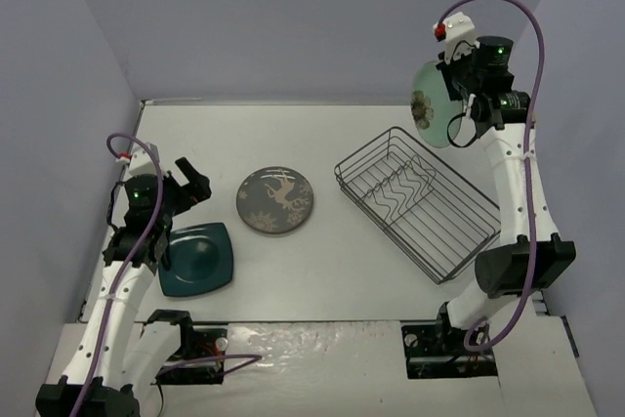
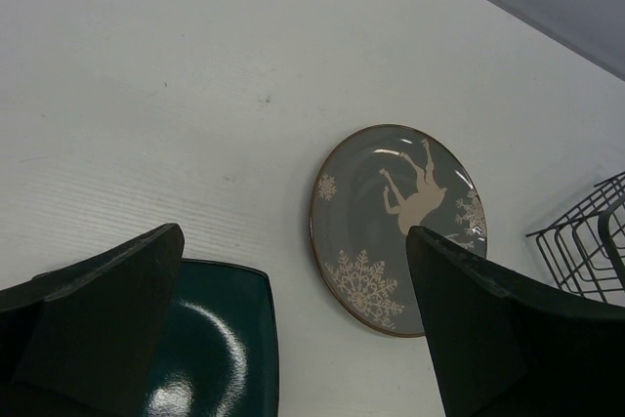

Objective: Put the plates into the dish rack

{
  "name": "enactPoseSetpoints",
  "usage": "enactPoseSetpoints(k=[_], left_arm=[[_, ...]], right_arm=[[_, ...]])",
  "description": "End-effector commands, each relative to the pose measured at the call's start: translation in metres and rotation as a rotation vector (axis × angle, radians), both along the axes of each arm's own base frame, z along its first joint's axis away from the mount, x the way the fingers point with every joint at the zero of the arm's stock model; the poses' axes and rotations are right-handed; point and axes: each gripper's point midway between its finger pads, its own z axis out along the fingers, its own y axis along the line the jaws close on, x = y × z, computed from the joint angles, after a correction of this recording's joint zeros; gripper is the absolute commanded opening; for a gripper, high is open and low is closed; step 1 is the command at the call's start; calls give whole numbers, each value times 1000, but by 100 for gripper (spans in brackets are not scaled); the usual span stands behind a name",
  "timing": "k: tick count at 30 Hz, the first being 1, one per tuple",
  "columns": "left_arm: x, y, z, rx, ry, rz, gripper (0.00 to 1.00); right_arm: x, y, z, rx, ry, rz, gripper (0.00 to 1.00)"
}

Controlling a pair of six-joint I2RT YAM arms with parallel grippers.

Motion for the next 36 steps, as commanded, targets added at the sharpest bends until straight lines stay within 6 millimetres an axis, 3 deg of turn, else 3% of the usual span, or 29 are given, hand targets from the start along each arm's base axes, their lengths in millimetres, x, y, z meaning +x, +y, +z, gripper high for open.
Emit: enactPoseSetpoints(k=[1,3,9,20,28,36], left_arm=[[9,6,25,45,-61,16,97],[9,13,24,62,-56,50,97],[11,9,28,71,-91,19,97],[10,13,27,85,-97,35,97],[10,14,25,92,-89,41,97],[12,16,17,97,-70,53,97]], right_arm=[[16,13,39,-193,-94,236,0],[18,15,30,-243,-73,276,0],[20,16,10,-299,-31,308,0],[4,24,-22,-354,42,364,0],[9,29,-51,-402,105,389,0],[1,31,-94,-451,209,460,0]])
